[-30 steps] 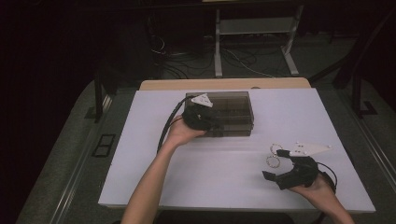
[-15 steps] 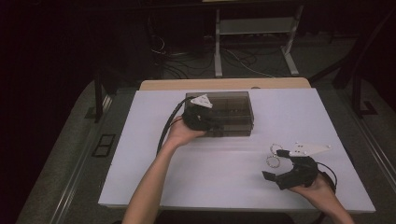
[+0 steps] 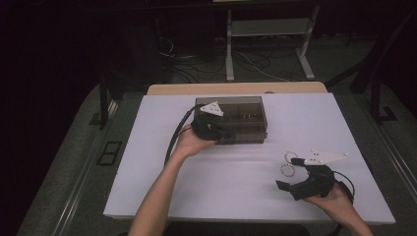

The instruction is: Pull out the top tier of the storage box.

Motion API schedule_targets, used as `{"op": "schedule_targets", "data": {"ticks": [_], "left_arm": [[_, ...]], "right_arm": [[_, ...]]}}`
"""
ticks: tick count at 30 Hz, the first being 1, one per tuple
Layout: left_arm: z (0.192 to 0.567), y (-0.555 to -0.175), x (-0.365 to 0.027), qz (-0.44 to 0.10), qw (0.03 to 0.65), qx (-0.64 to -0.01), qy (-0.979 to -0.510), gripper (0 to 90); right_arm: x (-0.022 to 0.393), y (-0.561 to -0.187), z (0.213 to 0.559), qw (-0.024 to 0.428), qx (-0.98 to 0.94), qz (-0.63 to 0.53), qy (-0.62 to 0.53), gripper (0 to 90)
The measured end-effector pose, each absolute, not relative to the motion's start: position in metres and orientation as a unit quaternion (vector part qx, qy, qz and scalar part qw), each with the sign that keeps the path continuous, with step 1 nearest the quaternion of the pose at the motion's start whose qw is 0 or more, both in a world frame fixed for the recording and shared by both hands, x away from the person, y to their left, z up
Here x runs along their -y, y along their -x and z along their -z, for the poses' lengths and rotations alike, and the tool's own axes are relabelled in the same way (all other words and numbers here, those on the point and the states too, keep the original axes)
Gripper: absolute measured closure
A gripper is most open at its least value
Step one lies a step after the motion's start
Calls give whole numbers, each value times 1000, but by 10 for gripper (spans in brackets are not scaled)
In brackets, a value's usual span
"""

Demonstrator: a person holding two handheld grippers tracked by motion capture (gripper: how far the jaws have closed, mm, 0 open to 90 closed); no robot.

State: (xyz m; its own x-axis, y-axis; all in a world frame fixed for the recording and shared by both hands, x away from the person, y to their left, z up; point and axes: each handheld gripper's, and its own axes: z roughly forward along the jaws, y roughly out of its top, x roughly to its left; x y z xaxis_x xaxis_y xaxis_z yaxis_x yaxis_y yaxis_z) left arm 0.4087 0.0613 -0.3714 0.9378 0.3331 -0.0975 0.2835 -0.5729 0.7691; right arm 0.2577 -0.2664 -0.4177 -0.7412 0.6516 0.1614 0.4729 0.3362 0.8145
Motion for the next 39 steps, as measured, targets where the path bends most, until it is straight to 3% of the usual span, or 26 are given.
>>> {"op": "schedule_targets", "data": {"ticks": [39], "left_arm": [[371,-385,-61,-27,421,-175,-890,776]], "right_arm": [[265,-257,417,96,-812,-462,-344,0]]}}
